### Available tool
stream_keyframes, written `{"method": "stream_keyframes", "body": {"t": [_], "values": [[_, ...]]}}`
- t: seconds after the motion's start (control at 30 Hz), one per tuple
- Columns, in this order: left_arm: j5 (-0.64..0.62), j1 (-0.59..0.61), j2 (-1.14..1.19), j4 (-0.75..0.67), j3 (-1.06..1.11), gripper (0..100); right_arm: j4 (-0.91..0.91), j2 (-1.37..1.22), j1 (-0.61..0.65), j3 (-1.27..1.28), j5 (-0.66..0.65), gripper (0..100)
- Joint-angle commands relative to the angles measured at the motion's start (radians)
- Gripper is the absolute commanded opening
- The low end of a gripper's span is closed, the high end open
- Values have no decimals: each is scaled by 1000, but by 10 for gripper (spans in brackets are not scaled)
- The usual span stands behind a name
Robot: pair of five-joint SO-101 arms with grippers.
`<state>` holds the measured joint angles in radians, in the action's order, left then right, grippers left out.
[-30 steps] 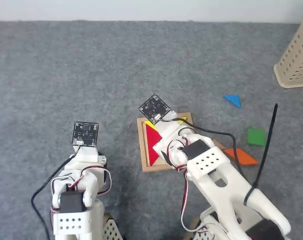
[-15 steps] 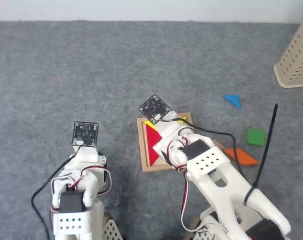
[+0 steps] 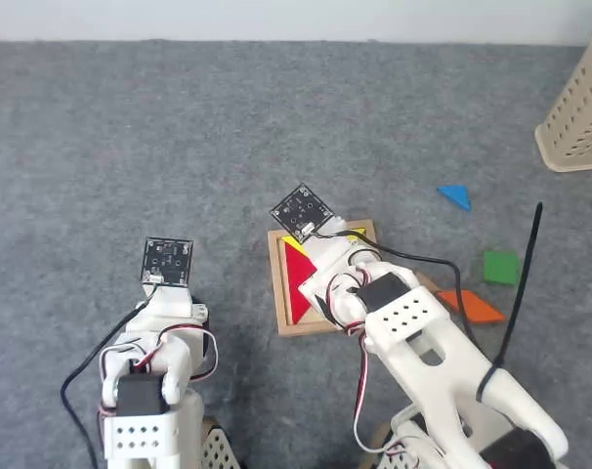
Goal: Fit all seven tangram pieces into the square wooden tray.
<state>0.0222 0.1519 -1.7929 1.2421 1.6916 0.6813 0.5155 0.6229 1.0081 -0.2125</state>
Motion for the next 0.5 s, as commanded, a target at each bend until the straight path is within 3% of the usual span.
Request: {"method": "stream_keyframes", "body": {"t": [0.0, 0.47], "values": [[-8, 2, -6, 6, -5, 11, 4, 47, -4, -11, 12, 33], [-8, 2, -6, 6, -5, 11, -4, 39, -4, -11, 9, 33]]}}
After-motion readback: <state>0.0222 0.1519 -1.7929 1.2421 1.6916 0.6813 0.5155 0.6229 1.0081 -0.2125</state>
